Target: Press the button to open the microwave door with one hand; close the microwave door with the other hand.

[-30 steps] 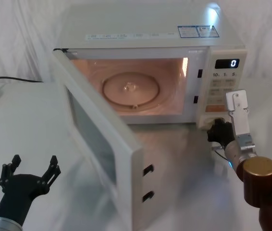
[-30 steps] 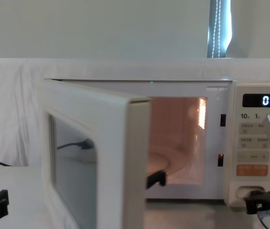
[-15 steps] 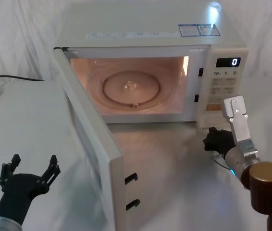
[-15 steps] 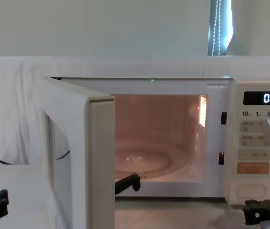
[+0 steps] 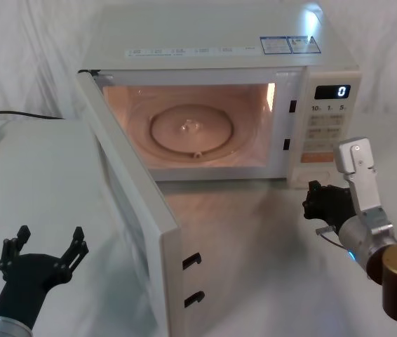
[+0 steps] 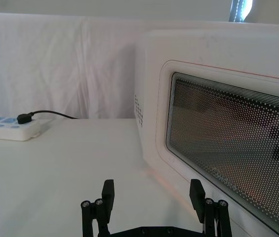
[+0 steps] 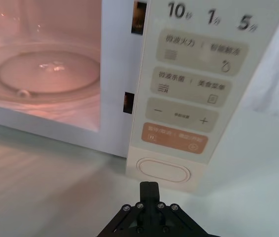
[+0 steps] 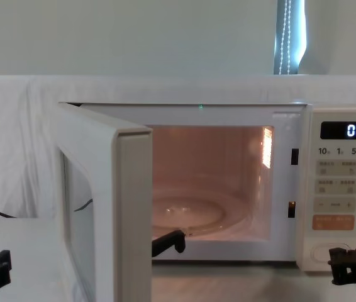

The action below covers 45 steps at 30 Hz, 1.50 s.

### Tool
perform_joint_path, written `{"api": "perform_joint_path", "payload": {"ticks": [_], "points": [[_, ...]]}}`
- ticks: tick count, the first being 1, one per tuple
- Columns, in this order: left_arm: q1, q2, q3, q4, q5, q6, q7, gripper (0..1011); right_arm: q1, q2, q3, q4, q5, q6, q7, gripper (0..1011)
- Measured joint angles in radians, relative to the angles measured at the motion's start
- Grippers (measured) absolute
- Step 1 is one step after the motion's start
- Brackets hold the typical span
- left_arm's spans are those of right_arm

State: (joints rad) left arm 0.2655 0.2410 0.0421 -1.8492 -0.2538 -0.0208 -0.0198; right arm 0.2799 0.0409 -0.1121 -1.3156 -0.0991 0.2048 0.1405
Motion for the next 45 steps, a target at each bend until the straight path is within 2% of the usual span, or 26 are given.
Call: {"api": "perform_joint_path", "payload": {"ticks": [6,14,18,30,35,38,40,41,45], "points": [[0.0,0.0,0.0,0.0,0.0,0.0,0.0,1001,-0.067,0.024,0.005,-0.101,0.029,-0.015,0.015,0],[0.0,0.0,0.0,0.0,0.0,0.0,0.0,1001,-0.165,0.051,0.042,-0.203,0.085,-0.08,0.016,0],[0.0,0.0,0.0,0.0,0.0,0.0,0.0,1001,-0.205,0.055,0.064,-0.226,0.117,-0.127,0.005,0],[0.0,0.0,0.0,0.0,0.0,0.0,0.0,1001,-0.25,0.029,0.088,-0.213,0.161,-0.185,-0.043,4],[0.0,0.0,0.0,0.0,0.0,0.0,0.0,1001,-0.258,0.007,0.097,-0.198,0.179,-0.202,-0.062,115],[0.0,0.0,0.0,0.0,0.0,0.0,0.0,1001,-0.258,0.008,0.096,-0.198,0.179,-0.202,-0.062,174],[0.0,0.0,0.0,0.0,0.0,0.0,0.0,1001,-0.257,0.01,0.096,-0.199,0.179,-0.202,-0.062,274],[0.0,0.0,0.0,0.0,0.0,0.0,0.0,1001,-0.257,0.01,0.096,-0.199,0.179,-0.202,-0.062,274],[0.0,0.0,0.0,0.0,0.0,0.0,0.0,1001,-0.257,0.011,0.096,-0.201,0.178,-0.201,-0.061,411]]}}
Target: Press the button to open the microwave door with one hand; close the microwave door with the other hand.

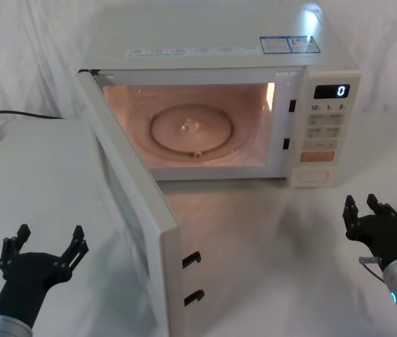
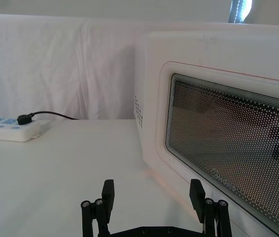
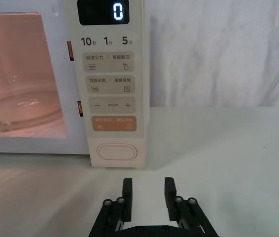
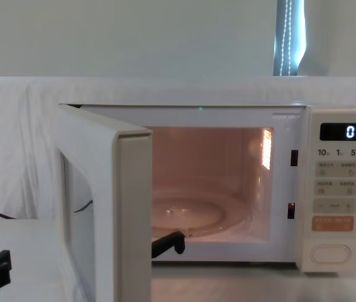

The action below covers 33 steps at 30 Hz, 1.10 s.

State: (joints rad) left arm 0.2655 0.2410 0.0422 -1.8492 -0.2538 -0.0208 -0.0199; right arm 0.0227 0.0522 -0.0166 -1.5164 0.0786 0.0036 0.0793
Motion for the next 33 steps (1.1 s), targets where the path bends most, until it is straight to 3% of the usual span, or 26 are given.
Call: {"api": "perform_joint_path", "payload": {"ticks": [19,33], "points": [[0.0,0.0,0.0,0.0,0.0,0.0,0.0,1001,0.001,0.003,-0.001,-0.003,-0.003,0.003,0.003,968],[0.0,0.0,0.0,0.0,0.0,0.0,0.0,1001,0.001,0.004,-0.001,-0.004,-0.005,0.004,0.004,1002]]}}
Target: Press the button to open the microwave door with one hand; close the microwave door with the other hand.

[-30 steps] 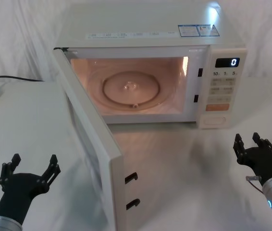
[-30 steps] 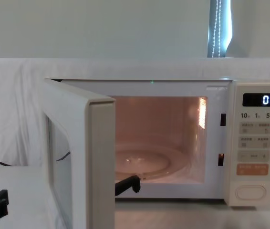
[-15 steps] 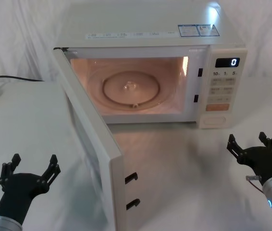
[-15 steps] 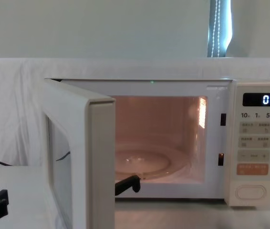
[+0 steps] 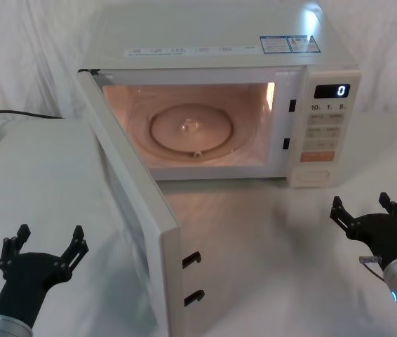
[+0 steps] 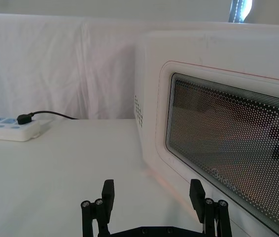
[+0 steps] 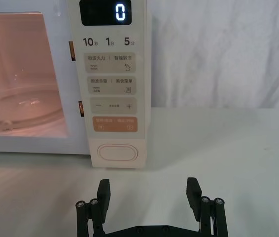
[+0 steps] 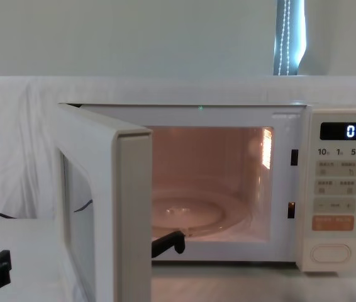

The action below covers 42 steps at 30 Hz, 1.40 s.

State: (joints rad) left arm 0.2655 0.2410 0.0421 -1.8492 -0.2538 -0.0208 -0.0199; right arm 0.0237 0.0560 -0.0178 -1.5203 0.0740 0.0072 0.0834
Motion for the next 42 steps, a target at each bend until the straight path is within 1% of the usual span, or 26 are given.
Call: {"api": "perform_joint_path", "payload": {"ticks": [21,25,31,33,34,35,36,39,41,42], "points": [[0.0,0.0,0.0,0.0,0.0,0.0,0.0,1001,0.0,0.0,0.0,0.0,0.0,0.0,0.0,1002],[0.0,0.0,0.0,0.0,0.0,0.0,0.0,935,0.0,0.0,0.0,0.0,0.0,0.0,0.0,1002],[0.0,0.0,0.0,0.0,0.0,0.0,0.0,792,0.0,0.0,0.0,0.0,0.0,0.0,0.0,1002],[0.0,0.0,0.0,0.0,0.0,0.0,0.0,716,0.0,0.0,0.0,0.0,0.0,0.0,0.0,1002],[0.0,0.0,0.0,0.0,0.0,0.0,0.0,695,0.0,0.0,0.0,0.0,0.0,0.0,0.0,1002],[0.0,0.0,0.0,0.0,0.0,0.0,0.0,635,0.0,0.0,0.0,0.0,0.0,0.0,0.0,1002],[0.0,0.0,0.0,0.0,0.0,0.0,0.0,635,0.0,0.0,0.0,0.0,0.0,0.0,0.0,1002],[0.0,0.0,0.0,0.0,0.0,0.0,0.0,513,0.0,0.0,0.0,0.0,0.0,0.0,0.0,1002],[0.0,0.0,0.0,0.0,0.0,0.0,0.0,472,0.0,0.0,0.0,0.0,0.0,0.0,0.0,1002],[0.0,0.0,0.0,0.0,0.0,0.0,0.0,412,0.0,0.0,0.0,0.0,0.0,0.0,0.0,1002]]}}
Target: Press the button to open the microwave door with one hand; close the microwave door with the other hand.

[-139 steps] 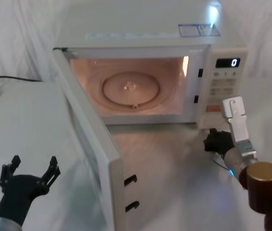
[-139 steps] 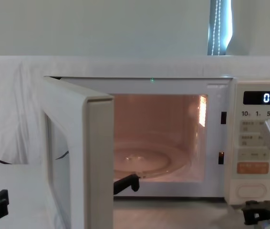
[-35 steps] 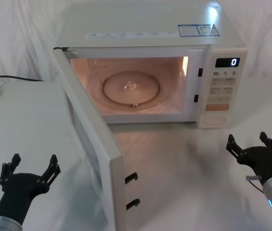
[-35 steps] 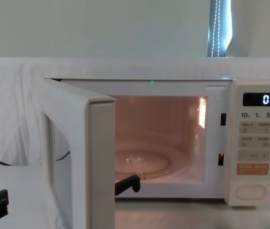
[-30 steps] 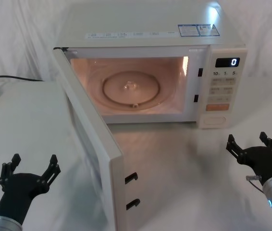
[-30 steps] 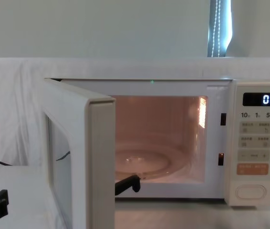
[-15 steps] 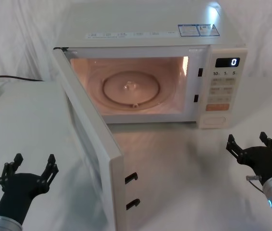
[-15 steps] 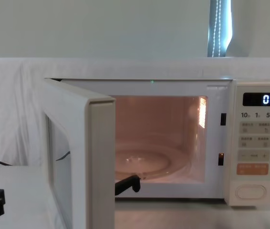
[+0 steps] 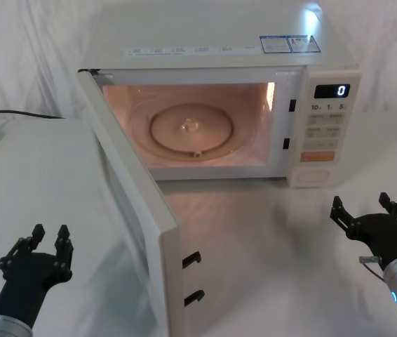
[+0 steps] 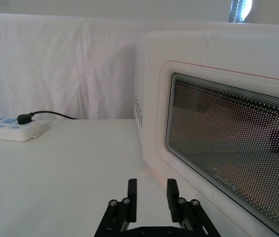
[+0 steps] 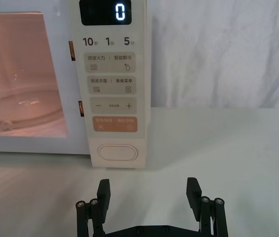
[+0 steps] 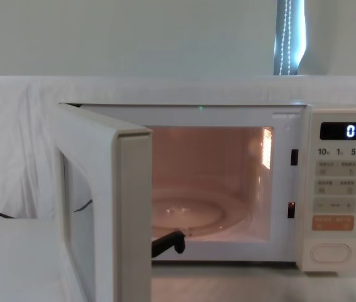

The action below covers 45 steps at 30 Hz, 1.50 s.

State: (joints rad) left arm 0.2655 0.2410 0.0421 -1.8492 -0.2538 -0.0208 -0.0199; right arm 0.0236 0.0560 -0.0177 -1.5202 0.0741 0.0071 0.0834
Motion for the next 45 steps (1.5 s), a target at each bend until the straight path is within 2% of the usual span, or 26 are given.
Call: {"api": "perform_joint_path", "payload": {"ticks": [2,3,7,8,9,13,19,24,29,35,36,39,42,45], "points": [[0.0,0.0,0.0,0.0,0.0,0.0,0.0,364,0.0,0.0,0.0,0.0,0.0,0.0,0.0,1002],[0.0,0.0,0.0,0.0,0.0,0.0,0.0,302,0.0,0.0,0.0,0.0,0.0,0.0,0.0,1002],[0.0,0.0,0.0,0.0,0.0,0.0,0.0,222,0.0,0.0,0.0,0.0,0.0,0.0,0.0,1002],[0.0,0.0,0.0,0.0,0.0,0.0,0.0,162,0.0,0.0,0.0,0.0,0.0,0.0,0.0,1002],[0.0,0.0,0.0,0.0,0.0,0.0,0.0,152,0.0,0.0,0.0,0.0,0.0,0.0,0.0,1002],[0.0,0.0,0.0,0.0,0.0,0.0,0.0,0,0.0,0.0,0.0,0.0,0.0,0.0,0.0,1002],[0.0,0.0,0.0,-0.001,0.001,0.002,-0.001,0,0.0,0.0,0.0,0.0,0.0,0.0,0.0,1002],[0.011,0.011,0.0,-0.06,0.004,0.056,-0.04,0,0.0,0.0,0.0,0.0,0.0,0.0,0.0,1002],[0.027,0.022,-0.02,-0.126,-0.028,0.113,-0.086,0,0.0,0.0,0.0,0.0,0.0,0.0,0.0,1002],[0.052,0.052,-0.061,-0.209,-0.114,0.191,-0.153,0,0.0,0.0,0.0,0.0,0.0,0.0,0.0,1002],[0.052,0.052,-0.061,-0.209,-0.114,0.191,-0.153,0,0.0,0.0,0.0,0.0,0.0,0.0,0.0,1002],[0.063,0.072,-0.08,-0.233,-0.162,0.218,-0.179,0,0.0,0.0,0.0,0.0,0.0,0.0,0.0,1002],[0.076,0.098,-0.111,-0.25,-0.231,0.246,-0.221,0,0.0,0.0,0.0,0.0,0.0,0.0,0.0,1002],[0.082,0.115,-0.126,-0.255,-0.271,0.259,-0.249,0,0.0,0.0,0.0,0.0,0.0,0.0,0.0,1002]]}}
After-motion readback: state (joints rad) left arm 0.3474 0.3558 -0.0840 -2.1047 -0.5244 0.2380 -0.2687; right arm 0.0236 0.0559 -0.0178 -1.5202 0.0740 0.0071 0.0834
